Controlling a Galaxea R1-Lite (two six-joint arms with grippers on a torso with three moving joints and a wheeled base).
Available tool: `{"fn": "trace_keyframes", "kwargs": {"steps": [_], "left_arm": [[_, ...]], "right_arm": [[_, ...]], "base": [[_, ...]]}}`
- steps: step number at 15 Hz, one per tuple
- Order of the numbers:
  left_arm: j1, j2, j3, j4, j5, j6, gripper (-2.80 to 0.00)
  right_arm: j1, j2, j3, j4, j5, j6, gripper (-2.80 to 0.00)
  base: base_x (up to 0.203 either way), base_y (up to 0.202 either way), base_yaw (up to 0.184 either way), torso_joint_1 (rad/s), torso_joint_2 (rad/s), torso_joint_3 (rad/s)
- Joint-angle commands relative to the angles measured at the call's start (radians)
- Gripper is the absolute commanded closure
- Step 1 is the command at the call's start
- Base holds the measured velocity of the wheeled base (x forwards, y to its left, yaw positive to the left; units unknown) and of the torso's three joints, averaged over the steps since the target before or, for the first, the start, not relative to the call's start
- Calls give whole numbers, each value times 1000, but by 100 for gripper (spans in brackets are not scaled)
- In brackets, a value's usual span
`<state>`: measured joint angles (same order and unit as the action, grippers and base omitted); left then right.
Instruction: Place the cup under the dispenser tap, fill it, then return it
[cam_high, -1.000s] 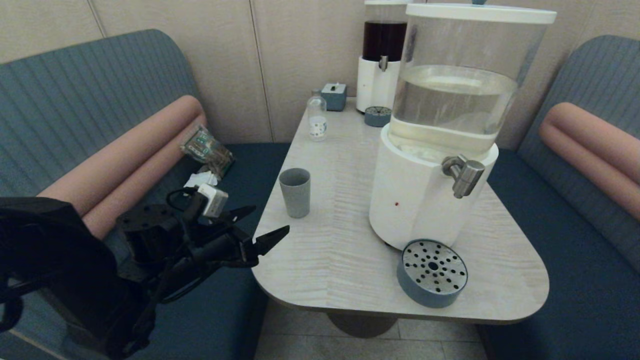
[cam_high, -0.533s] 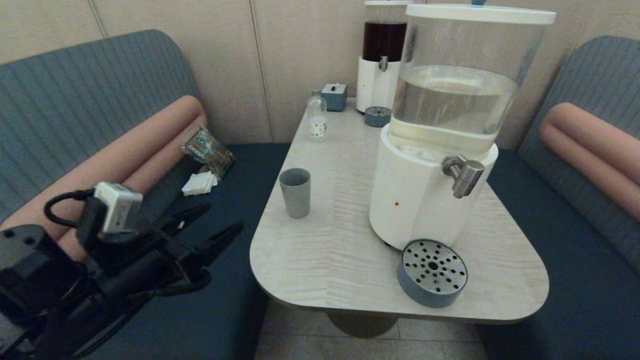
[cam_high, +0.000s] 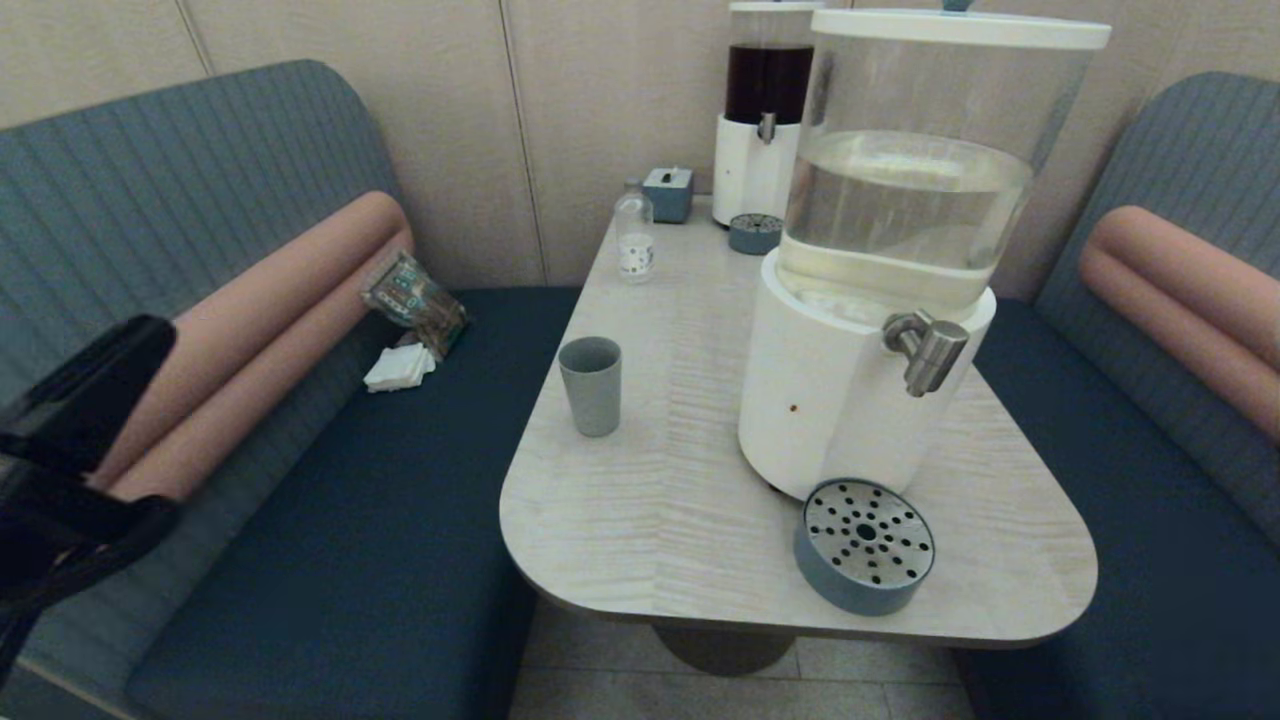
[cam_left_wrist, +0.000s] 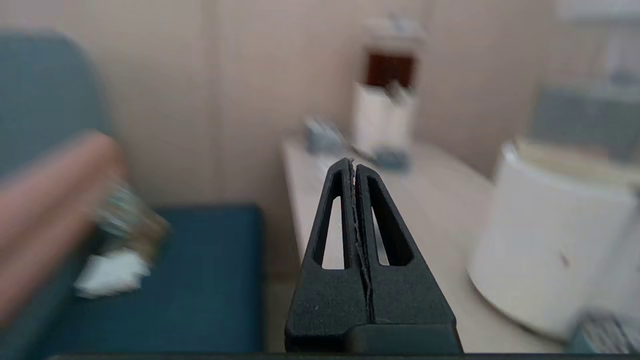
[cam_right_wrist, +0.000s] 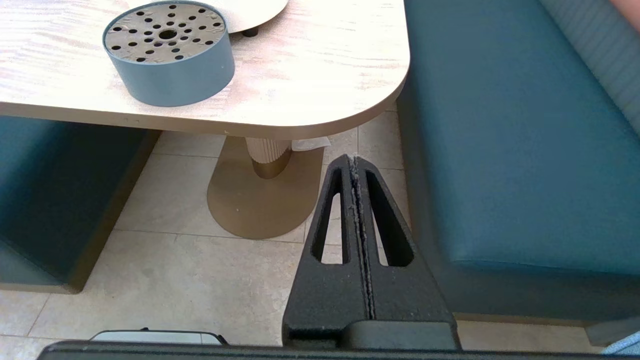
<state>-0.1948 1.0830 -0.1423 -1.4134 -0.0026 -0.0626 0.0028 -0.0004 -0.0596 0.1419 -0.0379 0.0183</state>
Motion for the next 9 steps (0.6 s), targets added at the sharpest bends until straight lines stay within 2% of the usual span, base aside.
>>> {"fn": "trace_keyframes", "kwargs": {"steps": [1, 2, 5, 7, 9], "left_arm": [[29, -254, 4, 97, 10, 1, 0], [46, -368, -6, 211, 17, 3, 0], [103, -708, -89, 669, 27, 15, 0], [137, -916, -128, 957, 11, 59, 0], [158, -1063, -107, 1161, -24, 125, 0]], "right_arm": [[0, 0, 1, 1, 0, 0, 0], [0, 0, 0, 1, 0, 0, 0], [0, 0, 0, 1, 0, 0, 0], [0, 0, 0, 1, 0, 0, 0], [0, 0, 0, 1, 0, 2, 0]], "base": [[0, 0, 0, 0, 0, 0], [0, 0, 0, 0, 0, 0], [0, 0, 0, 0, 0, 0], [0, 0, 0, 0, 0, 0], [0, 0, 0, 0, 0, 0]]}}
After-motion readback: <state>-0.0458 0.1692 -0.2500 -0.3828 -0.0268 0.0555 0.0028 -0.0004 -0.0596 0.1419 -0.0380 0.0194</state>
